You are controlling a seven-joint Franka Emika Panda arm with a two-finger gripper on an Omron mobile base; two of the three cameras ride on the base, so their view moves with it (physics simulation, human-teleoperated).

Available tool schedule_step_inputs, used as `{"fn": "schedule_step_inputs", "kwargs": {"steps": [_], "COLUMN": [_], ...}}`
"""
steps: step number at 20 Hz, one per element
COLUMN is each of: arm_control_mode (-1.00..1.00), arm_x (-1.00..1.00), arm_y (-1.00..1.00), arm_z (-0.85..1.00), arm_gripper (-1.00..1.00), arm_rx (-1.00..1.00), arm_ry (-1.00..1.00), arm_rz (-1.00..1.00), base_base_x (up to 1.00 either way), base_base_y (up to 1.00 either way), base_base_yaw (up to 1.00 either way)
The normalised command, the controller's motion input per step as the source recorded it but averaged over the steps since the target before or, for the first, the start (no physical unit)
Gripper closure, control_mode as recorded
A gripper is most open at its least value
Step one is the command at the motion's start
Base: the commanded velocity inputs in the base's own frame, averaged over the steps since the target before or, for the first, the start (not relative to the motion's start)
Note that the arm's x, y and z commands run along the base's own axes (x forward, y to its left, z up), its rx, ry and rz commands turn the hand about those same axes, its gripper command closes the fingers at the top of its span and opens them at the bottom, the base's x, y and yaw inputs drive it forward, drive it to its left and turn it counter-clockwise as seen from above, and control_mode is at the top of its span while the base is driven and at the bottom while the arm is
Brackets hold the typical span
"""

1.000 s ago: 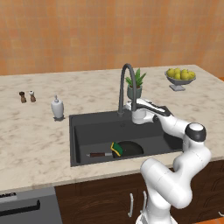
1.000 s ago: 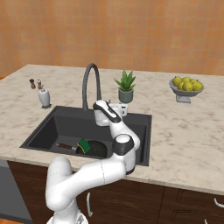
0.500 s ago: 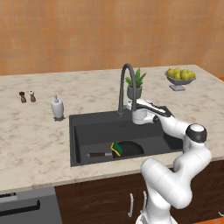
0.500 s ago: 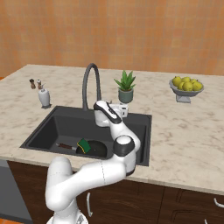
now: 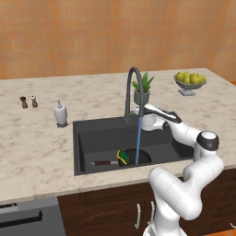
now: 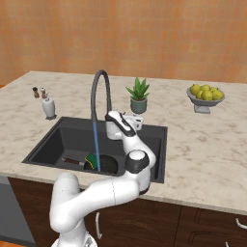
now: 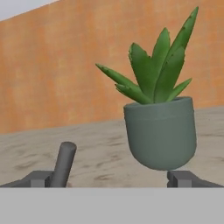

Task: Pick the pan and sponge and place them into the sink. Then turn on the water.

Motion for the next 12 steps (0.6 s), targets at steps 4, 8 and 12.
{"fn": "schedule_step_inputs", "kwargs": {"steps": [4,8,12], "arm_control_mode": [-1.00,-1.00,-1.00], "arm_x": [0.18,0.11,0.02], "arm_y": [-1.00,-1.00,-0.94], "arm_z": [0.00,-0.05,-0.12], "arm_gripper": [-1.00,-1.00,-1.00], "arm_rx": [0.05,0.05,0.04], "arm_ry": [0.03,0.02,0.01], "arm_rz": [0.00,0.00,0.00], "base_base_x": [0.00,0.00,0.00], "base_base_y": [0.00,0.00,0.00], "base_base_yaw": [0.00,0.00,0.00]}}
